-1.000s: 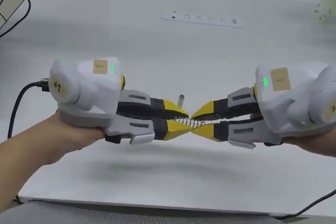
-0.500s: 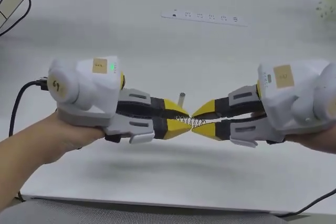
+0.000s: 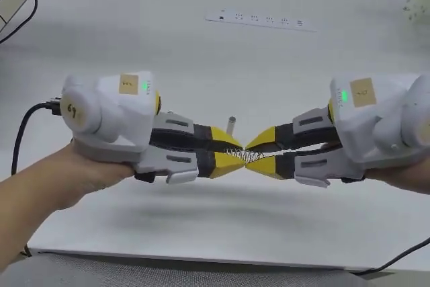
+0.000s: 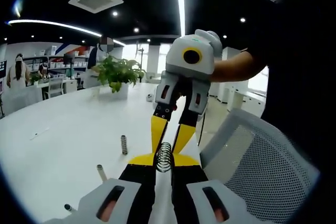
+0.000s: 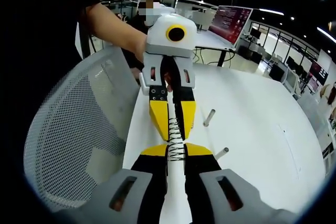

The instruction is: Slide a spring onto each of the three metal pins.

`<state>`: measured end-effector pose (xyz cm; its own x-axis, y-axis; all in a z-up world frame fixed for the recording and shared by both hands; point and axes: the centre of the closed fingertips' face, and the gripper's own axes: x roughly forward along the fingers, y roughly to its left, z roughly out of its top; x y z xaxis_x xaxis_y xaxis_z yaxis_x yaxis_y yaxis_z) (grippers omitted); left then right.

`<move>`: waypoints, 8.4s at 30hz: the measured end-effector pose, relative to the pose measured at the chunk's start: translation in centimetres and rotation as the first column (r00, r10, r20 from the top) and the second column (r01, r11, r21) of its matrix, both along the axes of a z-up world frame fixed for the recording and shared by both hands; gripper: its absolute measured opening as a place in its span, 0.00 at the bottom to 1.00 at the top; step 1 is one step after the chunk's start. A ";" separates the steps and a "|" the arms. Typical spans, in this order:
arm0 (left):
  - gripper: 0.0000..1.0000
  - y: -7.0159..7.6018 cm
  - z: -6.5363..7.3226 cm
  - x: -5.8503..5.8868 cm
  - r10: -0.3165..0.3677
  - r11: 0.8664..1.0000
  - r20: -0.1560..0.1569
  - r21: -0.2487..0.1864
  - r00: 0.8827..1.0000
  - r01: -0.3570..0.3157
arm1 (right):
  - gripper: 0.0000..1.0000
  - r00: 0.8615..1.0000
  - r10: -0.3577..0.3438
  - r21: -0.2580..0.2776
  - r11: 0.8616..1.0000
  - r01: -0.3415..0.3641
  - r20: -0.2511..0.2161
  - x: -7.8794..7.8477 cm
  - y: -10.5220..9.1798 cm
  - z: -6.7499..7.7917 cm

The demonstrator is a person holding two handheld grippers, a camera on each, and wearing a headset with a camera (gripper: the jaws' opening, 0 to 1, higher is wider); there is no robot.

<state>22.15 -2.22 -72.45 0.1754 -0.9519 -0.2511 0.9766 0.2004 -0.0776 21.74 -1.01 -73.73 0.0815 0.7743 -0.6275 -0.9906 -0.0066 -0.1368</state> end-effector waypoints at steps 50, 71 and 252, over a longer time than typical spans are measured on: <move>0.02 0.2 -0.4 -0.3 -0.017 1.000 -0.049 -0.002 0.999 0.017 | 0.07 1.000 0.005 0.003 1.000 -0.005 -0.013 -0.2 -0.8 1.2; 0.02 0.7 0.2 -0.4 -0.010 0.999 -0.051 -0.034 0.999 0.008 | 0.07 0.999 0.049 0.032 0.998 -0.049 0.002 -0.2 -0.1 3.0; 0.98 16.8 -2.8 2.5 0.502 0.862 -0.012 0.092 0.865 -0.499 | 0.08 0.938 -0.345 0.240 0.909 0.340 -0.022 9.1 0.7 3.0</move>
<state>24.64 14.55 -75.21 0.6124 -0.7137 -0.3400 0.7402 0.6687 -0.0702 30.81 -0.32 -70.74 0.3794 0.8219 -0.4250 -0.9231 0.3676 -0.1131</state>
